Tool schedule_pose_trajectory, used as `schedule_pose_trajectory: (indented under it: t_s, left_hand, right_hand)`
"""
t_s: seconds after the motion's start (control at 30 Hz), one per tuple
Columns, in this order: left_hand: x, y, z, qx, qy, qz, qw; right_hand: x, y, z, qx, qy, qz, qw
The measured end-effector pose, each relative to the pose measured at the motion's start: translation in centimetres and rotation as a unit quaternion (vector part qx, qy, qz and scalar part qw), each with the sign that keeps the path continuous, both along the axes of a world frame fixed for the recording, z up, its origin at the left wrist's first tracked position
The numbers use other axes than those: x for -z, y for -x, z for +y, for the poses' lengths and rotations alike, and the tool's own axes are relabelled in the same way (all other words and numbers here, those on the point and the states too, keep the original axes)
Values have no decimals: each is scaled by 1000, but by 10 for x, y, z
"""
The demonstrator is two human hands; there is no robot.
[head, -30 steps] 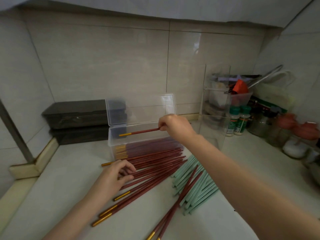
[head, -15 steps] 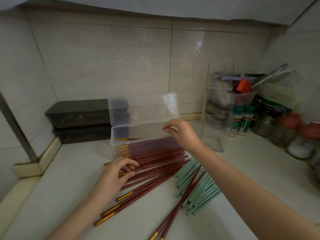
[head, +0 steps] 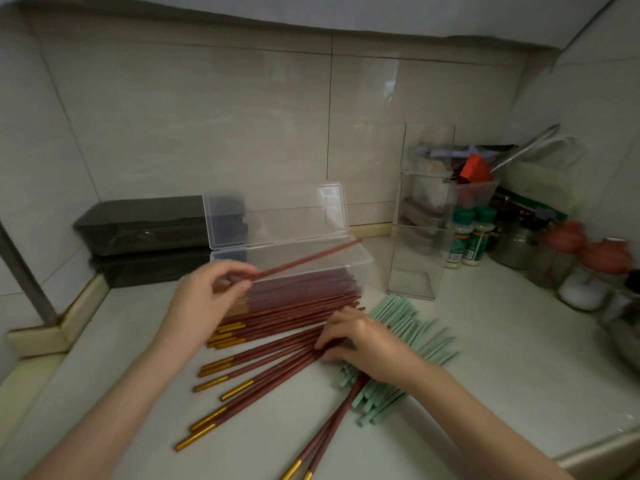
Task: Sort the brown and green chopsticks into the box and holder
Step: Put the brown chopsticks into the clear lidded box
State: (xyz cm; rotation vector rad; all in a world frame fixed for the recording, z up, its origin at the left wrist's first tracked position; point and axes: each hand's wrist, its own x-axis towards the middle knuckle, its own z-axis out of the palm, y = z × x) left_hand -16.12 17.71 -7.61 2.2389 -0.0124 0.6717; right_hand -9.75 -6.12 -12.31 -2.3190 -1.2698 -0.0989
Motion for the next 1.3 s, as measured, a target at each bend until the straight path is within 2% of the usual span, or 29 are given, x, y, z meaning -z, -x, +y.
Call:
schedule_pose_trajectory:
  t_s: [0.1,0.2,0.37,0.5,0.67,0.8,0.87,1.0,1.1,1.2,1.3]
  left_hand:
    - [-19,-25,3,4,-15,16,1000]
    - [-27,-50,5,10,-45,77,996]
    - [-19,-75,14,17,-81,163,983]
    - [-9,-80,17,19,-75,192,978]
    - [-10,-75,14,29,-82,165,982]
    - [-9,-45,0,6,-29,7,1000]
    - [-4,-24,-6,8,-45,-41,998]
    - [27,4,-7,47,-55,28,997]
    - [49,10,-2,74,-90,85,990]
    - [54,10,-2,79,-112,98,986]
    - [56,10,-3,68,-125,112,983]
  right_hand:
    - [0,1,7,0,22,-34,999]
    - [0,0,11,-8,39,-72,997]
    - [1,-2,13,-19,47,-74,996]
    - [2,-2,12,-32,51,-125,990]
    - [-1,2,9,-30,28,-123,992]
    - [-16,1,-4,18,-20,-95,995]
    - [-26,-4,-13,35,-41,-85,995]
    - [-47,-18,-35,96,-80,-46,991]
    - [-68,-22,-44,103,-99,-61,988]
    - [-86,-29,-44,105,-80,-94,987]
    - [-103,-39,-42,123,-133,-88,980]
